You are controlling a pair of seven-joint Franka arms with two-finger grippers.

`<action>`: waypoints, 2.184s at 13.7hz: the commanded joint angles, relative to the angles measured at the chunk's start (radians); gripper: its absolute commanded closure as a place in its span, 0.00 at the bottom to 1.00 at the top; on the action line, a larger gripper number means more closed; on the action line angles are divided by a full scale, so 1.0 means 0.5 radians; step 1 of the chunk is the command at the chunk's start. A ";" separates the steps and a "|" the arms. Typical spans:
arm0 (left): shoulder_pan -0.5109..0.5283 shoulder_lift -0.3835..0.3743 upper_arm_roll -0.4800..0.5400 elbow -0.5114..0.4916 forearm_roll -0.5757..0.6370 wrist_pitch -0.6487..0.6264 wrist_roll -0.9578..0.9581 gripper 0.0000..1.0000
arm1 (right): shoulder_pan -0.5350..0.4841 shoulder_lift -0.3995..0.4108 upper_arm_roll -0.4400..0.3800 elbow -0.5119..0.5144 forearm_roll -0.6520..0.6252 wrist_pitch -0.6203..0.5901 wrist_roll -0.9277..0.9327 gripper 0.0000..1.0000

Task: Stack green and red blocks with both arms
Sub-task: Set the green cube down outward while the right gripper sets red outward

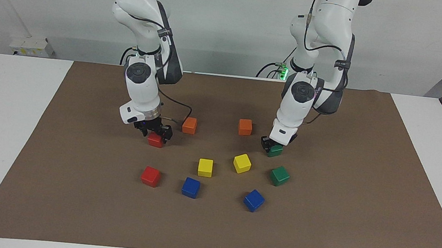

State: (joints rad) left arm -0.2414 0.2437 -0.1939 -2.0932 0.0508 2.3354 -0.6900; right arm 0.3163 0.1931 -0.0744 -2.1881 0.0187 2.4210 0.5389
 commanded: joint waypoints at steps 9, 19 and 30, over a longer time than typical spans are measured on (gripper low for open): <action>0.639 0.040 0.050 0.459 0.024 -0.422 1.230 1.00 | -0.254 0.000 0.008 0.222 -0.037 -0.215 -0.549 1.00; 0.829 0.175 0.050 0.278 0.024 -0.124 1.408 0.36 | -0.620 0.196 0.011 0.259 -0.114 0.128 -1.026 1.00; 0.253 0.405 0.053 1.088 0.067 -0.689 0.213 0.00 | -0.425 0.325 0.008 0.935 -0.114 -0.601 -0.619 0.00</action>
State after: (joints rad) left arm -0.0494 0.3834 -0.1822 -1.5957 0.0566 2.0029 -0.4374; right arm 0.0600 0.2973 -0.0740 -1.8969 -0.0244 2.2680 0.1050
